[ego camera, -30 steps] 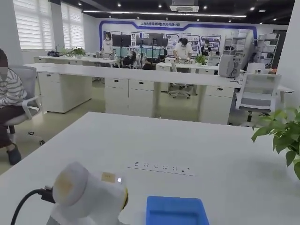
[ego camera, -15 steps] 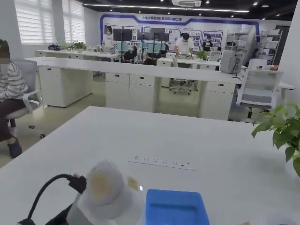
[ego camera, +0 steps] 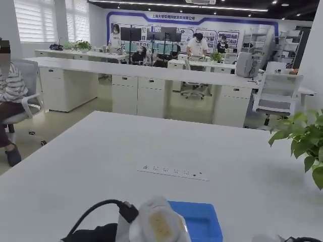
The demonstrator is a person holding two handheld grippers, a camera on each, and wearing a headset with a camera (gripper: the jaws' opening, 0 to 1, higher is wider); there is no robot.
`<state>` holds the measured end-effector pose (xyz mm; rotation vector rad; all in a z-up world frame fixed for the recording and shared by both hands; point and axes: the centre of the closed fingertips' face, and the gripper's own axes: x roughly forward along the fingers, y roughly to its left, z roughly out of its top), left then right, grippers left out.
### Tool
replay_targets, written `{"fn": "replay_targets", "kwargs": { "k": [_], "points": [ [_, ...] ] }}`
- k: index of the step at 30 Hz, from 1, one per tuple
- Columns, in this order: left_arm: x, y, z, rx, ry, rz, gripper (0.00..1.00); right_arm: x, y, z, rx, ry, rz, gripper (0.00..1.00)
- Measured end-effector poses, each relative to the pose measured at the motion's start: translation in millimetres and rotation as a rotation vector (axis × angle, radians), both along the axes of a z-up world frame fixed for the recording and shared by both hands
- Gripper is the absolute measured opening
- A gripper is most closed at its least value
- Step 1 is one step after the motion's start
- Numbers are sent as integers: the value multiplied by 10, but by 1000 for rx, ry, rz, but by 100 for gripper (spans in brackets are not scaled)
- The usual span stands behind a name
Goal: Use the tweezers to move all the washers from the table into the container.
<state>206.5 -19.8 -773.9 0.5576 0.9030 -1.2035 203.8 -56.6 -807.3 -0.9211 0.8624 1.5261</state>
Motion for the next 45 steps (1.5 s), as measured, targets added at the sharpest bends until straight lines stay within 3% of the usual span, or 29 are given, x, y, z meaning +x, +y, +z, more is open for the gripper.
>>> {"fn": "replay_targets", "kwargs": {
  "k": [2,4,9,14,18,23,25,30,38,42,45],
  "points": [
    [50,-1,-59,18,-14,20,0,29,9,-16,-2,-4,-5,1],
    [15,4,-120,33,18,8,0,49,-1,-41,-10,-11,-6,1],
    [48,-3,-201,44,18,-5,0,140,-30,-112,-29,-34,7,1],
    [146,8,-286,66,-10,-59,0,217,-32,-197,-21,-12,-2,2],
    [264,61,-398,90,-45,-123,0,315,3,-232,19,-3,-22,2],
    [409,84,-525,68,-23,-114,0,452,16,-307,45,6,-54,2],
    [431,77,-565,72,-25,-119,0,481,15,-358,49,42,-88,3],
    [525,68,-691,105,-15,-111,0,582,18,-492,32,41,-120,5],
    [573,74,-818,129,13,-102,0,660,-5,-639,19,70,-204,8],
    [584,170,-941,199,30,-108,0,642,-56,-717,-12,68,-211,10],
    [603,134,-960,181,50,-85,0,626,-104,-744,-16,74,-260,14]
  ]
}}
